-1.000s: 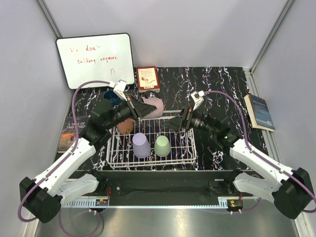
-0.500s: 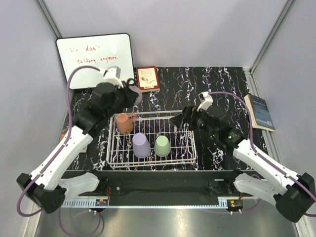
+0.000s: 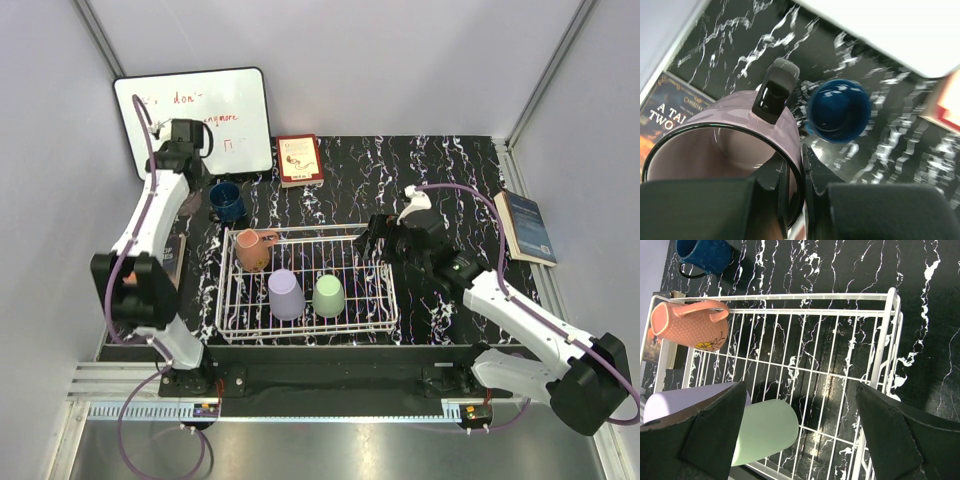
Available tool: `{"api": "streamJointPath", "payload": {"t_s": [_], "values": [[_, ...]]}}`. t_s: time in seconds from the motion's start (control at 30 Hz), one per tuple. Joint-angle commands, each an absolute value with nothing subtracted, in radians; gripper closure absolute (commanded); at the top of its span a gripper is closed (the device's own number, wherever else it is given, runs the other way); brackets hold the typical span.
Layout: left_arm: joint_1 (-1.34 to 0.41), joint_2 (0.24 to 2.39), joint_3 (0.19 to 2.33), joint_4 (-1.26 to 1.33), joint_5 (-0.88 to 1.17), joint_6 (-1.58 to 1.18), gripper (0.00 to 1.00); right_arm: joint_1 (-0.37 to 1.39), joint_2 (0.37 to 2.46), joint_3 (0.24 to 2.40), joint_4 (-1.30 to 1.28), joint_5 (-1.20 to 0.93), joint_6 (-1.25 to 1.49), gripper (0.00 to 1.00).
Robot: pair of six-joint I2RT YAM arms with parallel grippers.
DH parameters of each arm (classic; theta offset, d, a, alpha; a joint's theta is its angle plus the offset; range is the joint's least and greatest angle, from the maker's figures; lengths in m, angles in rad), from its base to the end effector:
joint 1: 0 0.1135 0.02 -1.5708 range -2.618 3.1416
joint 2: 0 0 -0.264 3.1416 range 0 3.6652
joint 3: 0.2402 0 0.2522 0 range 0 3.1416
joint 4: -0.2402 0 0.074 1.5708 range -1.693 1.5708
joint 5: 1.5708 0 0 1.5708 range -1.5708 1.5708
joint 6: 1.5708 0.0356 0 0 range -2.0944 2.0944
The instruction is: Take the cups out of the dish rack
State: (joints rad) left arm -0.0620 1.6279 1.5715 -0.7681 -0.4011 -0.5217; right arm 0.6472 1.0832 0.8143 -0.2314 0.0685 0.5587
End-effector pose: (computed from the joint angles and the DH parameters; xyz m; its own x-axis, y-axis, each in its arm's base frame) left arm 0.3557 -0.0082 0.3448 -0.5319 -0.4267 -0.7315 -0.5451 0.8335 -0.0898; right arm 0.1965 0.1455 0.2870 -0.6180 0.1959 -0.7614 -0.2666 0.8589 0.4373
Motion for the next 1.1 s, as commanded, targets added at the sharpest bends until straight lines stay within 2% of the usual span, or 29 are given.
{"api": "streamJointPath", "payload": {"t_s": [0.0,0.27,0.6,1.07], "values": [[-0.051,1.699,1.695,-0.747,-0.425,-0.537,1.00,0.649,1.065,0.844,-0.230,0.101,0.525,0.03],[-0.008,1.881,1.784,-0.758,-0.414,-0.522,1.00,0.649,1.101,0.838,-0.224,0.113,0.486,0.02],[0.029,1.971,1.802,-0.759,-0.408,-0.526,1.00,0.649,1.190,0.845,-0.186,0.075,0.506,0.02],[0.046,2.046,1.746,-0.712,-0.264,-0.525,1.00,0.649,1.226,0.856,-0.178,0.063,0.522,0.02]]}}
